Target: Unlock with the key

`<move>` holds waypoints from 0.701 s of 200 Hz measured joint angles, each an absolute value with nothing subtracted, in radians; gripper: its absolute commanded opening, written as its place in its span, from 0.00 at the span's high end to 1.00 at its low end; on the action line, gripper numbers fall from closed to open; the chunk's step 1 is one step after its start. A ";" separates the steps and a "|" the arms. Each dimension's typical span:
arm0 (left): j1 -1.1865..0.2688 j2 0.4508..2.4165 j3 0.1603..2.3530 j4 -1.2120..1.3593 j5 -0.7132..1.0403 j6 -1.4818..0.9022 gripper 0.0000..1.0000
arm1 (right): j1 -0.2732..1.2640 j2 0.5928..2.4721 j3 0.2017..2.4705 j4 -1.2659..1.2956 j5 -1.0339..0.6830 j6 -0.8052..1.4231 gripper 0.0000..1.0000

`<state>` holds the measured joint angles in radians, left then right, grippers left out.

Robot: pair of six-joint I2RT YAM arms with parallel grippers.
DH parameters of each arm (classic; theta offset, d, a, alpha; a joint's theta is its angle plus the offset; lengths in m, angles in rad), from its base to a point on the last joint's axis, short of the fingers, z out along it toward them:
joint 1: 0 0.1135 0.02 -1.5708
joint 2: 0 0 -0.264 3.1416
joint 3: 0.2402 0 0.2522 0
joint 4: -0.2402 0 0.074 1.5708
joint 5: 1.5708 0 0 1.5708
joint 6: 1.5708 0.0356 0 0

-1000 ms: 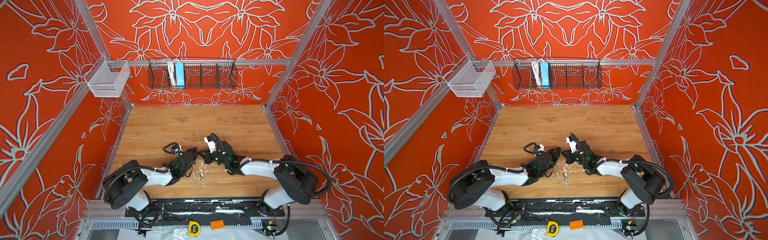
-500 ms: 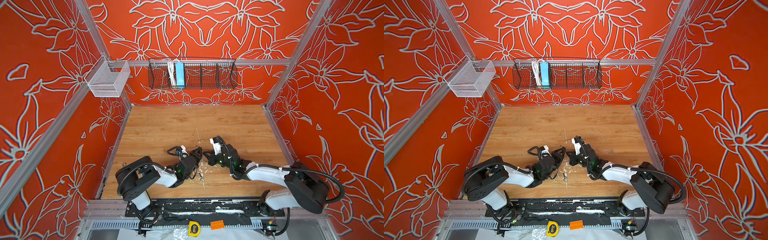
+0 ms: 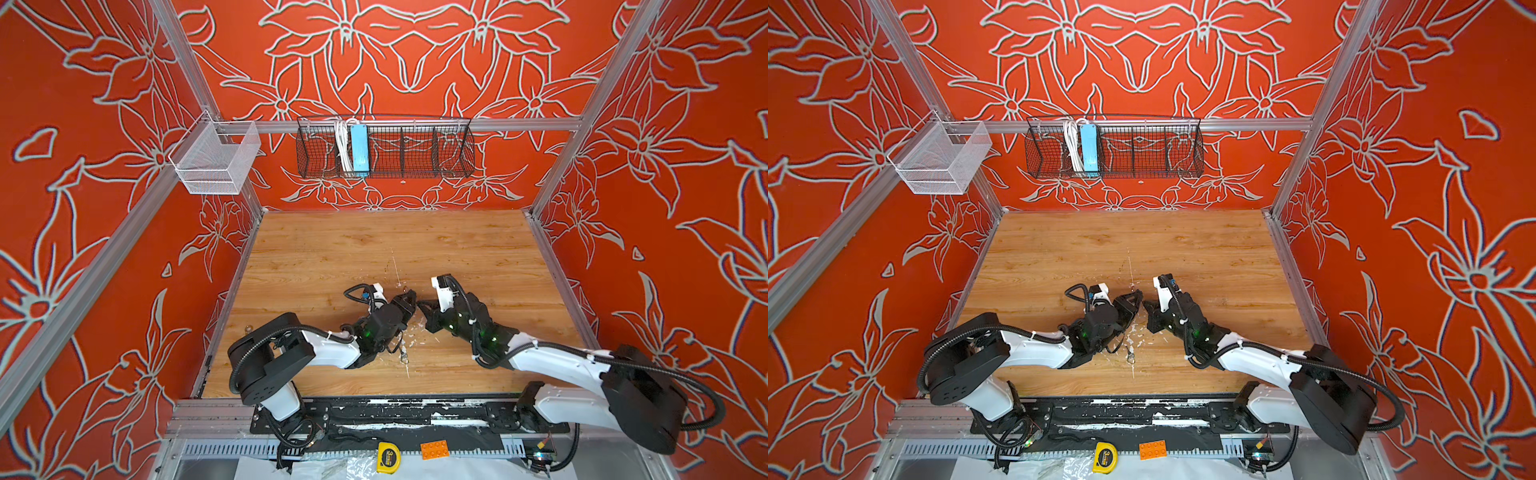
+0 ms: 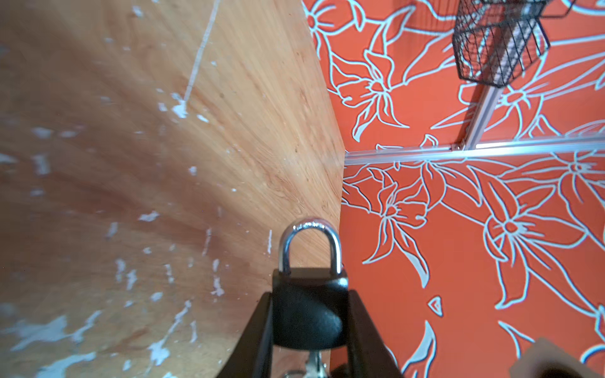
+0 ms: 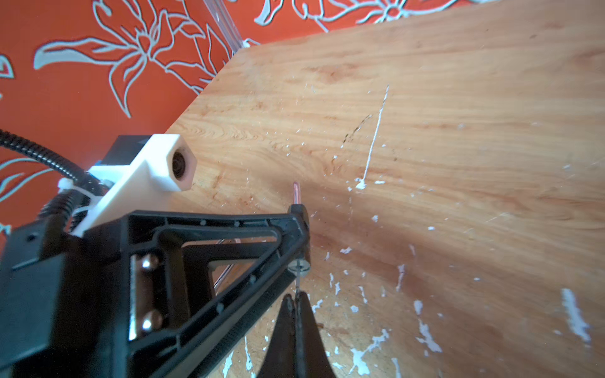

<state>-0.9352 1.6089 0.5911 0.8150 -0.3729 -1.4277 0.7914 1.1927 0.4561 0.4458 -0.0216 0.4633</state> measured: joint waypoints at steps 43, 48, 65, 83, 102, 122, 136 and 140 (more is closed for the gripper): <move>-0.965 1.639 0.589 0.844 -0.377 -1.381 1.00 | 0.774 1.203 0.445 0.445 -0.043 0.466 1.00; -0.968 1.646 0.589 0.850 -0.377 -1.376 1.00 | 0.768 1.203 0.442 0.439 -0.050 0.469 1.00; -0.979 1.675 0.595 0.883 -0.372 -1.349 1.00 | 0.731 1.176 0.422 0.427 -0.078 0.477 1.00; -0.998 1.693 0.607 0.925 -0.362 -1.330 1.00 | 0.702 1.091 0.392 0.388 -0.096 0.478 1.00; -1.007 1.697 0.617 0.963 -0.364 -1.319 1.00 | 0.690 1.039 0.376 0.385 -0.106 0.483 1.00; -1.007 1.703 0.604 0.985 -0.383 -1.304 1.00 | 0.686 1.074 0.376 0.417 -0.130 0.486 1.00; -1.007 1.706 0.582 1.000 -0.384 -1.295 1.00 | 0.686 1.096 0.376 0.423 -0.144 0.487 1.00; -1.007 1.706 0.577 1.007 -0.384 -1.292 1.00 | 0.687 1.098 0.376 0.423 -0.146 0.486 1.00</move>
